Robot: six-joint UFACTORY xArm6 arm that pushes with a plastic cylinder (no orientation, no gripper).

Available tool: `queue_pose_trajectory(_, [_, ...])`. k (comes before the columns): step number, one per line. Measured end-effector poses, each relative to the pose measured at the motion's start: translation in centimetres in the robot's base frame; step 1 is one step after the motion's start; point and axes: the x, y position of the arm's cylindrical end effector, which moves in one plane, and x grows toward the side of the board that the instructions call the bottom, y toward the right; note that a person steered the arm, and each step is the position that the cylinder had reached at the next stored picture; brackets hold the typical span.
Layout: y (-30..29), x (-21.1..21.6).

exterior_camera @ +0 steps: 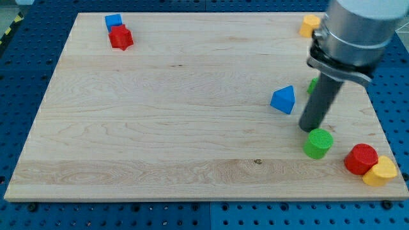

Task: Move the green star to the yellow hexagon

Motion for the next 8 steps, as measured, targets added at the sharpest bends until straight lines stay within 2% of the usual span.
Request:
queue_pose_trajectory(1, [3.2, 0.2])
queue_pose_trajectory(3, [4.8, -6.7])
queue_pose_trajectory(4, [4.5, -11.8])
queue_pose_trajectory(5, [3.5, -14.0])
queue_pose_trajectory(7, [2.0, -9.8])
queue_pose_trajectory(8, [0.7, -12.1])
